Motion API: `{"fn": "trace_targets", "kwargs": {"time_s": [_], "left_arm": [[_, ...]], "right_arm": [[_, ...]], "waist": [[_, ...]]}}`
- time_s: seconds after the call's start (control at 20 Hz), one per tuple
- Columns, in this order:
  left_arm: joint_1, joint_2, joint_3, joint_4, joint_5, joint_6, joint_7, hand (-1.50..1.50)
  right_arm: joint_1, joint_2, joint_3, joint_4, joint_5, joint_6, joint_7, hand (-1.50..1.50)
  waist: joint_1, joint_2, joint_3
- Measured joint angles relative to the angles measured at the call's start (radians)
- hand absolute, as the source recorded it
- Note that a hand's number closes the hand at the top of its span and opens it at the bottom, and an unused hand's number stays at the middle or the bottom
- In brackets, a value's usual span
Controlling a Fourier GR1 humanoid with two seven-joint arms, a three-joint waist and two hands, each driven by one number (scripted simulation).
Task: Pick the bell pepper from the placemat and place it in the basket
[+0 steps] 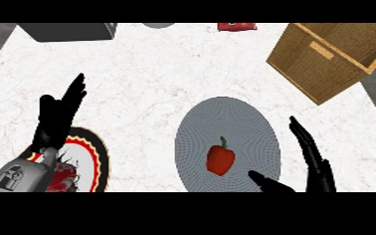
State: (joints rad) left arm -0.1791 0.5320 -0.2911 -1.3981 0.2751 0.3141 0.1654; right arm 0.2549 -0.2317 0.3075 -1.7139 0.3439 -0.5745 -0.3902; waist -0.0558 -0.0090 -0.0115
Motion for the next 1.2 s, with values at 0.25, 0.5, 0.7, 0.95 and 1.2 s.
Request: {"fn": "trace_targets", "kwargs": {"time_s": [0.25,0.5,0.7,0.95,1.2], "left_arm": [[-0.012,0.003,0.003,-0.005,-0.004,0.001,0.012,0.00],[-0.025,-0.003,-0.002,0.000,-0.011,-0.007,0.014,0.00],[-0.035,-0.019,-0.003,0.012,-0.023,-0.013,0.015,0.00],[-0.035,-0.050,-0.002,0.030,-0.046,-0.025,-0.003,0.00],[-0.045,-0.056,0.018,0.032,-0.054,-0.047,0.014,0.00]], "right_arm": [[0.140,-0.178,0.054,-0.114,0.142,0.129,0.214,-1.50],[0.233,-0.289,0.134,-0.368,0.223,0.300,0.473,-1.50],[0.270,-0.324,0.186,-0.592,0.283,0.420,0.707,-1.50],[0.207,-0.280,0.250,-0.626,0.296,0.468,0.899,-1.50],[0.131,-0.237,0.261,-0.622,0.314,0.455,1.003,-1.50]], "waist": [[0.006,0.003,-0.003],[0.021,0.006,0.000],[0.035,0.007,0.004],[0.045,0.008,0.008],[0.047,0.007,0.010]]}}
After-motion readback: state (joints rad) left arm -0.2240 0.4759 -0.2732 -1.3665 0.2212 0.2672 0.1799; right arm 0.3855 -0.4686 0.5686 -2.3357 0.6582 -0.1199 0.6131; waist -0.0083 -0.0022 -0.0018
